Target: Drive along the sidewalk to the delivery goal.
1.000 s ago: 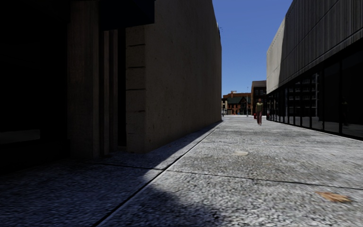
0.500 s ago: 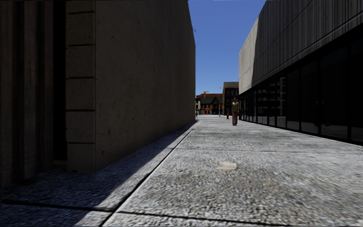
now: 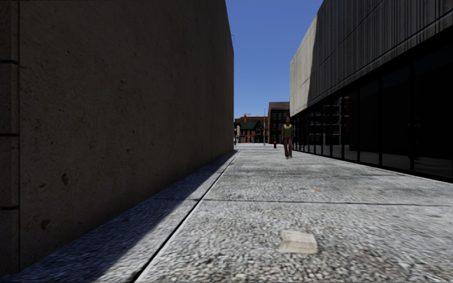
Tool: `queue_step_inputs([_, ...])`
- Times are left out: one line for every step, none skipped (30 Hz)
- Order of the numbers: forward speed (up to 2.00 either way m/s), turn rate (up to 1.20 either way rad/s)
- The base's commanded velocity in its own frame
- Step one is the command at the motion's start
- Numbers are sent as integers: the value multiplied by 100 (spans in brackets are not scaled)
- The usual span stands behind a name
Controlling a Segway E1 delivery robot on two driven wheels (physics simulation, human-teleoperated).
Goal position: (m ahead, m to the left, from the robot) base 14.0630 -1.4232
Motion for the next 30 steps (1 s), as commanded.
queue_step_inputs([200, 0])
queue_step_inputs([200, 0])
queue_step_inputs([200, 0])
queue_step_inputs([200, 0])
queue_step_inputs([200, 0])
queue_step_inputs([200, 0])
queue_step_inputs([200, 0])
queue_step_inputs([200, 0])
queue_step_inputs([200, 0])
queue_step_inputs([200, 0])
queue_step_inputs([200, 0])
queue_step_inputs([200, 0])
queue_step_inputs([200, 0])
queue_step_inputs([200, 0])
queue_step_inputs([200, 0])
queue_step_inputs([200, 0])
queue_step_inputs([200, 0])
queue_step_inputs([200, 0])
queue_step_inputs([200, 0])
queue_step_inputs([200, 0])
queue_step_inputs([200, 0])
queue_step_inputs([200, 0])
queue_step_inputs([200, 0])
queue_step_inputs([200, -7])
queue_step_inputs([200, -26])
queue_step_inputs([200, -44])
queue_step_inputs([200, -44])
queue_step_inputs([200, -52])
queue_step_inputs([200, -54])
queue_step_inputs([200, -54])
